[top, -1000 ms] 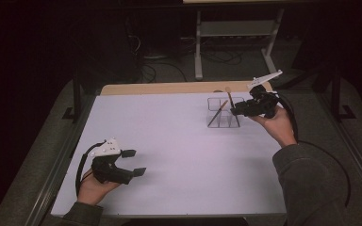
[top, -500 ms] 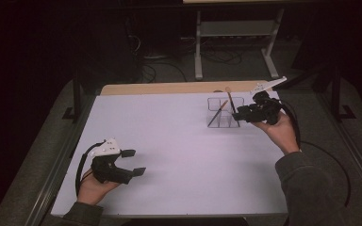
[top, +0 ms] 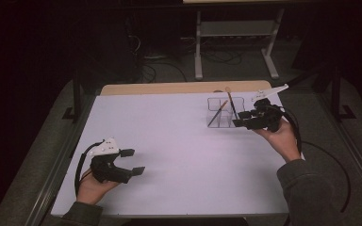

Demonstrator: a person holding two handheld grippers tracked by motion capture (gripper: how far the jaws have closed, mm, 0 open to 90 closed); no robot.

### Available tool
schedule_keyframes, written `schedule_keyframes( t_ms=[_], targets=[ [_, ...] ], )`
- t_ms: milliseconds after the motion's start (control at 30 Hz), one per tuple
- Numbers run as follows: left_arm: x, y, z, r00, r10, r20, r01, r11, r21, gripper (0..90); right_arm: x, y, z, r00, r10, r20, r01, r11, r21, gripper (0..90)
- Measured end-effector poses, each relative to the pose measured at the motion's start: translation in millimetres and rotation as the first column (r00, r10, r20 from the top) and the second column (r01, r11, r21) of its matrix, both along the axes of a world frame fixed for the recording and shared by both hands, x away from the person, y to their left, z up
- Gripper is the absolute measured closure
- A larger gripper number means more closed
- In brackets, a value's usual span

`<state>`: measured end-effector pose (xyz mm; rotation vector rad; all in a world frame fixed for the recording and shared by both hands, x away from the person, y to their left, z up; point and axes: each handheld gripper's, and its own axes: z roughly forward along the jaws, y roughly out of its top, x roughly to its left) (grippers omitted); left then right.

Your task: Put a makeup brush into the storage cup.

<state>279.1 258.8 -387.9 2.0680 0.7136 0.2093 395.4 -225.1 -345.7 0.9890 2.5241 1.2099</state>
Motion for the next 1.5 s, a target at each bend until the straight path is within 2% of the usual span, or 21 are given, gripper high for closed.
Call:
schedule_keyframes(
  t_ms=[133,200,367,400,467,633,667,800,967,1033,1500],
  targets=[
    [0.1,0.2,0.0,1.0,0.002,0.001,-0.002,1.0,-0.002,20.3,-4.0,1.7,-0.3,0.9999,-0.011,-0.006,0.011,1.0,0.008,52.1],
    [0.3,0.1,-0.2,1.0,0.002,-0.001,-0.002,1.0,0.001,20.1,-4.7,1.5,-1.4,0.9999,0.002,0.012,-0.002,1.0,0.008,51.9],
    [0.2,0.0,-0.1,1.0,0.002,0.0,-0.002,1.0,0.001,19.9,-8.4,1.2,-4.0,1.0,-0.006,-0.005,0.006,1.0,0.017,51.2],
    [0.2,0.2,-0.2,1.0,0.002,-0.001,-0.002,1.0,0.002,19.9,-8.6,0.4,-5.5,1.0,-0.001,0.009,0.001,1.0,0.013,50.9],
    [0.4,0.4,-0.3,1.0,0.003,-0.001,-0.003,1.0,0.001,19.9,-10.3,-0.4,-5.8,1.0,-0.005,0.001,0.005,1.0,0.021,50.6],
    [0.4,0.4,-0.1,1.0,0.003,0.001,-0.003,1.0,-0.001,19.9,-13.3,-1.5,-6.7,0.9998,-0.001,0.018,0.001,1.0,0.023,48.7],
    [0.3,0.4,-0.2,1.0,0.004,0.0,-0.004,1.0,-0.002,19.8,-15.5,-1.0,-6.5,0.9999,-0.012,0.004,0.012,1.0,0.025,48.3],
    [0.5,0.9,0.0,1.0,0.004,0.003,-0.004,1.0,0.0,19.8,-18.4,-1.8,-8.3,0.9998,-0.004,0.019,0.003,1.0,0.029,47.3],
    [0.7,1.3,-0.2,1.0,0.005,0.006,-0.005,1.0,0.002,19.7,-23.4,-2.6,-10.3,0.9998,-0.02,0.006,0.02,0.999,0.036,43.4],
    [0.9,1.6,-0.1,1.0,0.004,0.008,-0.004,1.0,0.003,19.7,-24.4,-3.5,-11.9,0.9996,-0.016,0.021,0.016,0.999,0.039,42.7],
    [0.6,3.2,-0.1,0.9999,0.01,0.007,-0.01,0.9999,0.001,19.2,-32.5,-3.3,-20.0,0.9992,-0.035,0.019,0.034,0.998,0.057,37.0]
  ],
)
